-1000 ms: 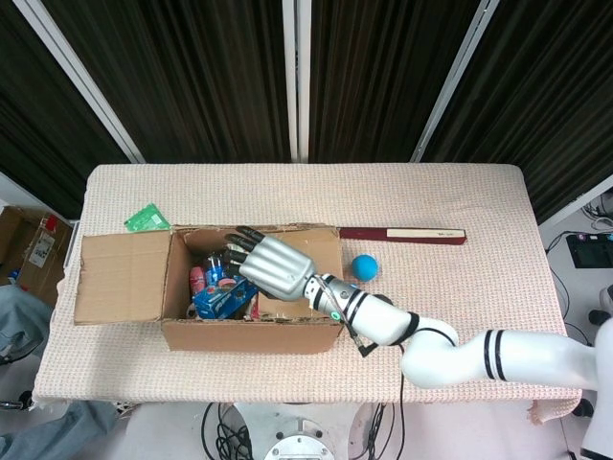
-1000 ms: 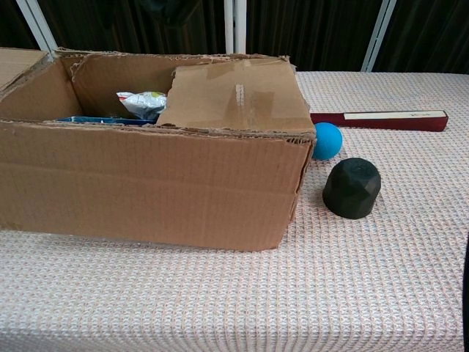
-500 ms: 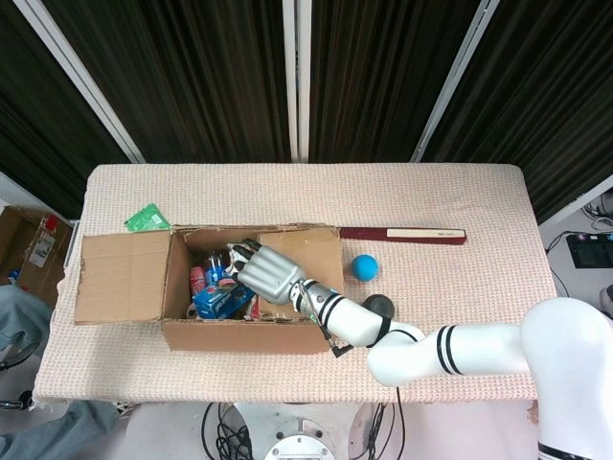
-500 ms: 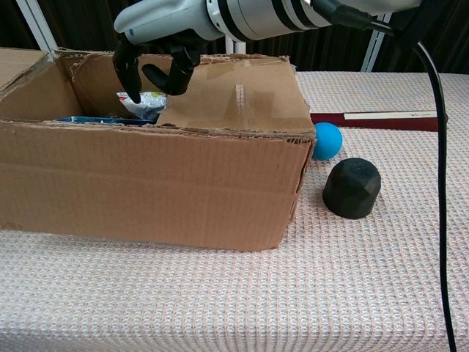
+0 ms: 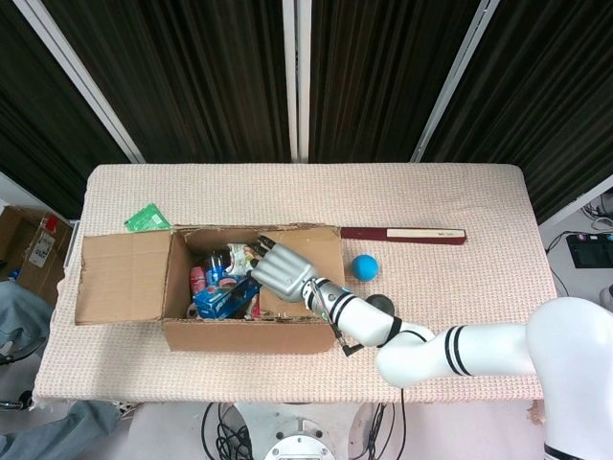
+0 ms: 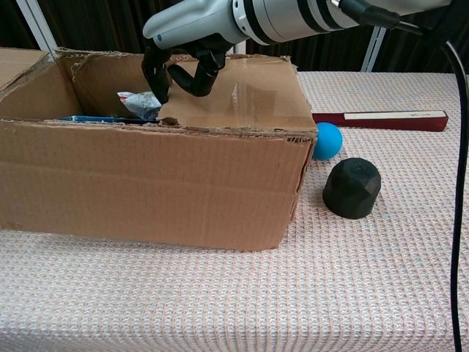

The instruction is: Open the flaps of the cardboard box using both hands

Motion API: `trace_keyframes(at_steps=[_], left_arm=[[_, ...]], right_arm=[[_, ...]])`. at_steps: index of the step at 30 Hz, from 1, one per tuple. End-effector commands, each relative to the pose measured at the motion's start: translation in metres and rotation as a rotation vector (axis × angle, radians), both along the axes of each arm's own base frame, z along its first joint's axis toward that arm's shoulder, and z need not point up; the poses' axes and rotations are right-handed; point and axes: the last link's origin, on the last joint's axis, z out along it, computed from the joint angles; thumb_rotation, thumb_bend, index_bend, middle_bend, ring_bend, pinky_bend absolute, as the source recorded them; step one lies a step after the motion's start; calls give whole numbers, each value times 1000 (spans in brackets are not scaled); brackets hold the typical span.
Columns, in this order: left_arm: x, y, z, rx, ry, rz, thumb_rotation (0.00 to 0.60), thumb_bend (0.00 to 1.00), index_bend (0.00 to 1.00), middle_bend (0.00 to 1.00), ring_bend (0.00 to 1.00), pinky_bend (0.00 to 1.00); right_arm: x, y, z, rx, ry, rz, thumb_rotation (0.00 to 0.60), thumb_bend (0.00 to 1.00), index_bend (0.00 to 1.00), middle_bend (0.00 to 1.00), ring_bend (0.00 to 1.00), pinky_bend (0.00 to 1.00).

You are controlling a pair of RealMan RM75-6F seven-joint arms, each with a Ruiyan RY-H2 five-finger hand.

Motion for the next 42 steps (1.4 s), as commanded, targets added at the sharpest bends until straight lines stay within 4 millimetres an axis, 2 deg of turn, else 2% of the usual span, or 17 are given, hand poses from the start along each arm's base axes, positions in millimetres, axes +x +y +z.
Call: trace_keyframes(at_steps=[1, 10, 21, 42], left_arm=[[1, 2, -1, -8, -2, -3, 327, 0, 84, 113, 59, 174], [7, 8, -6, -31, -9, -14, 324, 0, 84, 113, 59, 174], [17, 16, -11, -60, -9, -29, 327, 0, 84, 113, 59, 174], [40, 41, -32, -141, -16, -82, 326, 0, 84, 113, 59, 174]], right_arm=[[-2, 0, 9, -13, -19, -3, 600, 829, 455, 317, 0, 0], [-8, 3, 53, -59, -88, 3, 600, 839, 483, 361, 0, 0], [-34, 1, 108, -120, -161, -43, 600, 849, 515, 381, 0, 0], [-90, 11, 180, -205, -293, -112, 600, 869, 512, 379, 0, 0]])
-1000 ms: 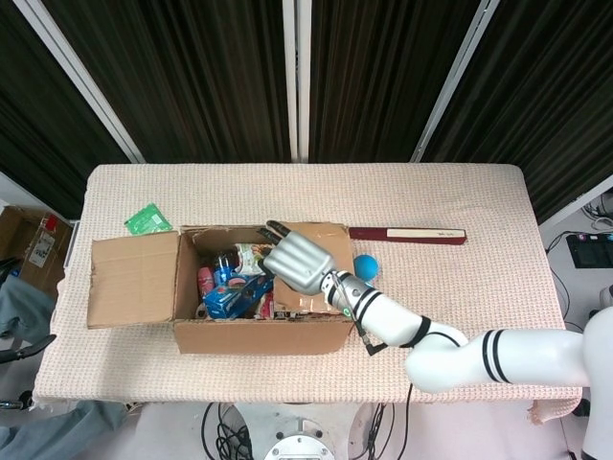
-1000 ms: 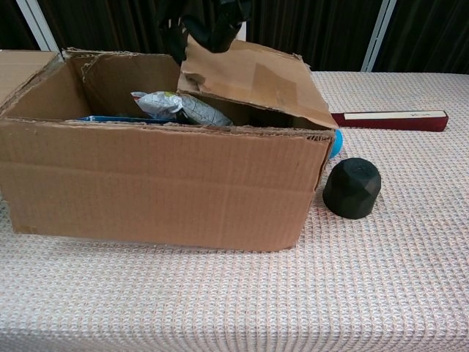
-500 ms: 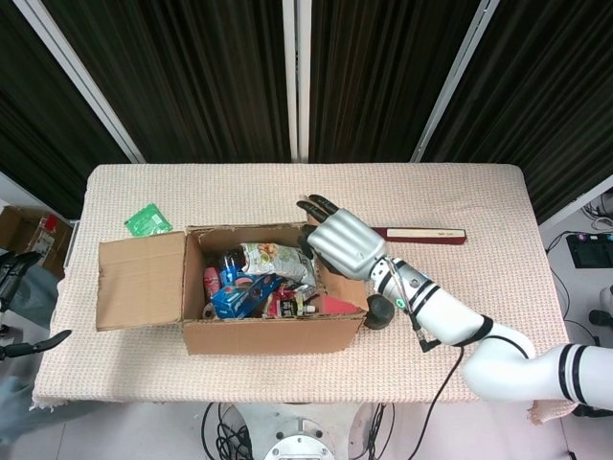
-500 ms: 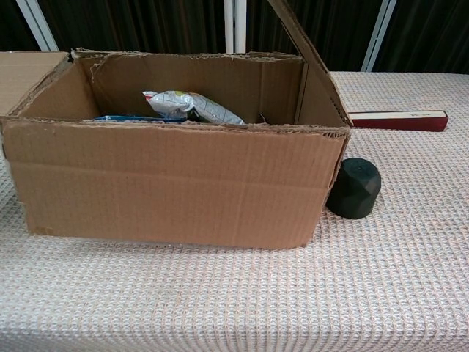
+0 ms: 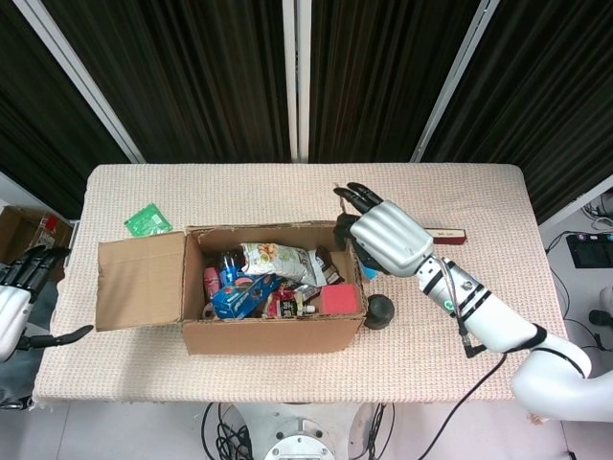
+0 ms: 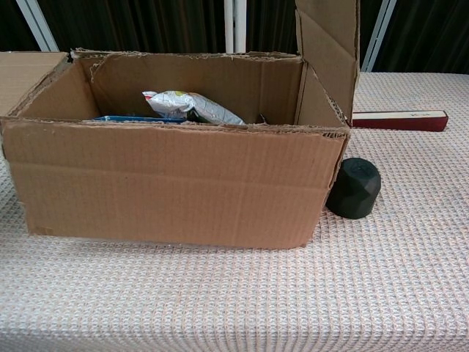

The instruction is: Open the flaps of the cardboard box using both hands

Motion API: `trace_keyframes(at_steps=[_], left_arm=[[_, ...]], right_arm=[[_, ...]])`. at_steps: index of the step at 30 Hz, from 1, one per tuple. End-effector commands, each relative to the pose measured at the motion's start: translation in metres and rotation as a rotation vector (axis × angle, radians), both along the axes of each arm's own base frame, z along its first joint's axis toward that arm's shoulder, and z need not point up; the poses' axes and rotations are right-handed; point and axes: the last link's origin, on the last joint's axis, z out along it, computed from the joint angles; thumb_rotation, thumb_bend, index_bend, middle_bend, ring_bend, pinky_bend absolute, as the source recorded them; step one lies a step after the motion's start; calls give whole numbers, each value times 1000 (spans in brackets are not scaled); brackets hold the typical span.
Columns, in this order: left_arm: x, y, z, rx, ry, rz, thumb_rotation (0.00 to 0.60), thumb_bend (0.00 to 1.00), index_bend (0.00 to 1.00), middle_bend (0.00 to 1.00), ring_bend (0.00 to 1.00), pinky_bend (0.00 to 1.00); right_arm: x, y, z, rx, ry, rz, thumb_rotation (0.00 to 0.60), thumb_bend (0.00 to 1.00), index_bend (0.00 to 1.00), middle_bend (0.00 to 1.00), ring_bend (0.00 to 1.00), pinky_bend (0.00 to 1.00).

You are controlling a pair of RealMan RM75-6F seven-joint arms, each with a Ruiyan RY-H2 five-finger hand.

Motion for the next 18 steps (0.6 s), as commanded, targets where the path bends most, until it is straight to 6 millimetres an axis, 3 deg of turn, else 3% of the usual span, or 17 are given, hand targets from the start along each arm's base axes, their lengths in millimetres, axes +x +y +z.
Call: trace_keyframes(at_steps=[1, 18], left_arm=[[3, 3, -3, -11, -1, -7, 326, 0, 84, 113, 59, 174], [14, 14, -15, -48, -4, -29, 325, 0, 84, 113, 59, 174]], right_arm=[[-13, 2, 13, -20, -5, -14, 600, 871, 512, 379, 0, 0], [-83, 8, 49, -70, 9, -164, 600, 863, 500, 371, 0, 0]])
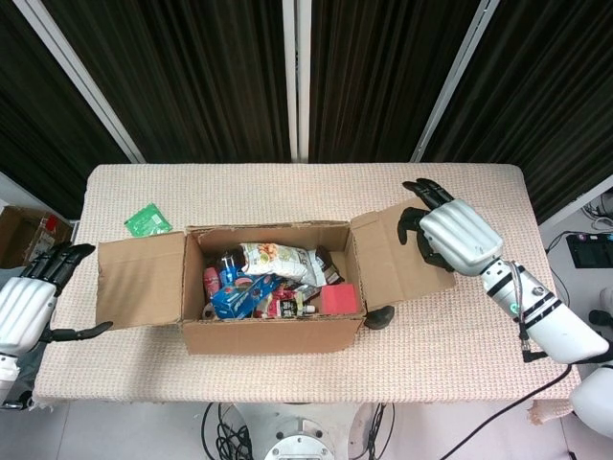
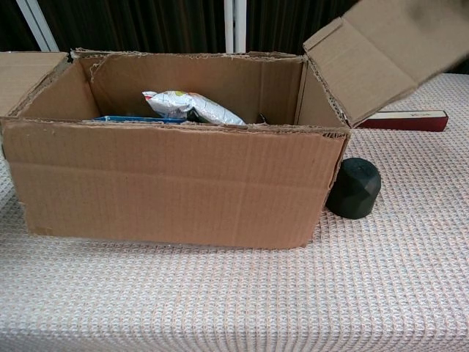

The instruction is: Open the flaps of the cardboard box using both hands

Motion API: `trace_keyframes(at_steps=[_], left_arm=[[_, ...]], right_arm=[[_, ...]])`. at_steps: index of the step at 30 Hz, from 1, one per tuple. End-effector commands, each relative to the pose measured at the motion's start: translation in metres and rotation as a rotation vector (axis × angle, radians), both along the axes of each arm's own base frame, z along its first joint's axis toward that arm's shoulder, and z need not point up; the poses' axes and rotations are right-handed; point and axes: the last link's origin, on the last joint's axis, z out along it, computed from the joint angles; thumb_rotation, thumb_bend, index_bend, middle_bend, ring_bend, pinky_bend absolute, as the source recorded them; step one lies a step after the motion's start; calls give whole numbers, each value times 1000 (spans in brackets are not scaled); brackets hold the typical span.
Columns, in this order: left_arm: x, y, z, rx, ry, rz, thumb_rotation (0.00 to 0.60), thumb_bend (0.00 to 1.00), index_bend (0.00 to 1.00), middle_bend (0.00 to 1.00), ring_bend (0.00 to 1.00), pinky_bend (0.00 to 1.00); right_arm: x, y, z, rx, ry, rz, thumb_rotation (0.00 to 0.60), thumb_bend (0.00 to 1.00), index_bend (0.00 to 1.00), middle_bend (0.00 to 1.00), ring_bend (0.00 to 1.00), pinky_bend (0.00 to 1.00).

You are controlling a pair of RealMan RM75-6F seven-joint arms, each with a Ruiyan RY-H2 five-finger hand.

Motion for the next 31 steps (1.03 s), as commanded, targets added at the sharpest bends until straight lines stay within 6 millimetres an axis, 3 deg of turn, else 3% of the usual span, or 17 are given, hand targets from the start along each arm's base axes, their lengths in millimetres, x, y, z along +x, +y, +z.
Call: trace_keyframes(at_steps=[1, 4, 6, 9, 11, 14, 18, 23, 31], left_arm=[[0, 1, -1, -1, 2, -1, 326, 0, 84, 113, 59, 174], [0, 1, -1, 5, 2, -1, 327, 0, 84, 114, 59, 174], [-2, 0, 0, 14, 7, 3, 327, 0, 84, 113, 59, 174], [-7, -1, 1, 28, 19, 15, 320, 4, 84, 113, 59, 174], [-9, -3, 2, 38, 23, 21, 321, 10, 84, 113, 59, 174], [-14, -7, 1, 48, 16, 32, 323, 12, 84, 113, 59, 174], [-19, -11, 1, 59, 23, 44, 319, 13, 84, 113, 59, 174], [-25, -12, 0, 86, 30, 53, 321, 13, 84, 113, 59, 174], [-44, -14, 11, 192, 161, 111, 320, 21, 84, 113, 59, 173]], right_arm=[[-13, 1, 7, -17, -11, -29, 600, 857, 484, 364, 0, 0], [-32, 12, 21, -83, -31, -35, 600, 844, 341, 310, 0, 0], [-56, 28, 32, -173, -13, -45, 600, 819, 209, 233, 0, 0], [-107, 64, 39, -317, 47, -141, 600, 677, 29, 71, 0, 0], [-141, 88, 37, -400, 93, -227, 600, 534, 0, 8, 0, 0], [-197, 129, 26, -495, 126, -415, 600, 464, 0, 0, 0, 0], [-238, 160, 17, -558, 111, -541, 600, 397, 0, 0, 0, 0], [-252, 174, 11, -583, 82, -548, 600, 388, 0, 0, 0, 0], [-244, 171, 2, -557, 61, -495, 600, 387, 0, 0, 0, 0]])
